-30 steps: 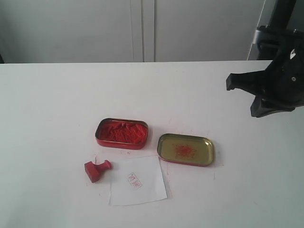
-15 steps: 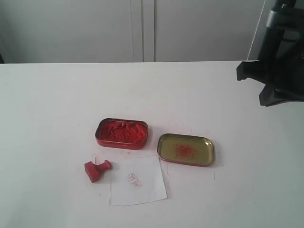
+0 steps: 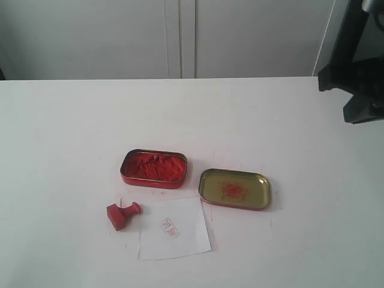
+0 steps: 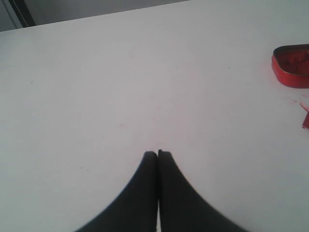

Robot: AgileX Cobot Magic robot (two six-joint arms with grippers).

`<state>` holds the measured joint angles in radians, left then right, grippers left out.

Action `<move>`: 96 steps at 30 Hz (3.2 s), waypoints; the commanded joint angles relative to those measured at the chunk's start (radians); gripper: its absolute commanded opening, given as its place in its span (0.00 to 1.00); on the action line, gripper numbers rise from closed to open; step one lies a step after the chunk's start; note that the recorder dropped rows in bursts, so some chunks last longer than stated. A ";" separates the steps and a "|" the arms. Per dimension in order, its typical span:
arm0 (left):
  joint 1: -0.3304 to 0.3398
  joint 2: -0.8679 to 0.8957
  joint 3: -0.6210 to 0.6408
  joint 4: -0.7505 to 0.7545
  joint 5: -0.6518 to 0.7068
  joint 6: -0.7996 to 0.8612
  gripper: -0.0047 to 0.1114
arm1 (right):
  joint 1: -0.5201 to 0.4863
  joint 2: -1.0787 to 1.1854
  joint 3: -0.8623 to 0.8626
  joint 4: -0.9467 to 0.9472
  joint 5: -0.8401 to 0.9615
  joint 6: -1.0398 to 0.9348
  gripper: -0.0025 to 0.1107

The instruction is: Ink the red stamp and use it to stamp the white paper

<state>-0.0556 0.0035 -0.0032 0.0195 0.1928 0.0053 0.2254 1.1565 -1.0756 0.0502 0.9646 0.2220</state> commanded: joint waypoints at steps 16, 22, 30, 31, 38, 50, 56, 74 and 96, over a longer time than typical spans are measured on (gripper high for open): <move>0.001 -0.003 0.003 -0.003 -0.004 0.003 0.04 | -0.006 -0.354 0.310 -0.089 -0.256 -0.045 0.02; 0.001 -0.003 0.003 -0.003 -0.004 0.003 0.04 | -0.006 -0.486 0.389 -0.098 -0.352 -0.045 0.02; 0.001 -0.003 0.003 -0.003 -0.004 0.003 0.04 | -0.006 -0.640 0.467 -0.111 -0.416 -0.095 0.02; 0.001 -0.003 0.003 -0.003 -0.004 0.003 0.04 | -0.006 -0.658 0.476 -0.111 -0.426 -0.095 0.02; 0.001 -0.003 0.003 -0.003 -0.004 0.003 0.04 | -0.006 -0.752 0.535 -0.113 -0.482 -0.095 0.02; 0.001 -0.003 0.003 -0.003 -0.004 0.003 0.04 | -0.006 -0.767 0.614 -0.117 -0.665 -0.095 0.02; 0.001 -0.003 0.003 -0.003 -0.004 0.003 0.04 | -0.006 -0.767 0.614 -0.117 -0.648 -0.095 0.02; 0.001 -0.003 0.003 -0.003 -0.004 0.003 0.04 | -0.006 -0.767 0.614 -0.109 -0.648 -0.095 0.02; 0.001 -0.003 0.003 -0.003 -0.004 0.003 0.04 | -0.012 -0.992 0.682 -0.107 -0.654 -0.095 0.02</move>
<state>-0.0556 0.0035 -0.0032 0.0195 0.1928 0.0053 0.2254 0.1867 -0.4238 -0.0573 0.3162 0.1340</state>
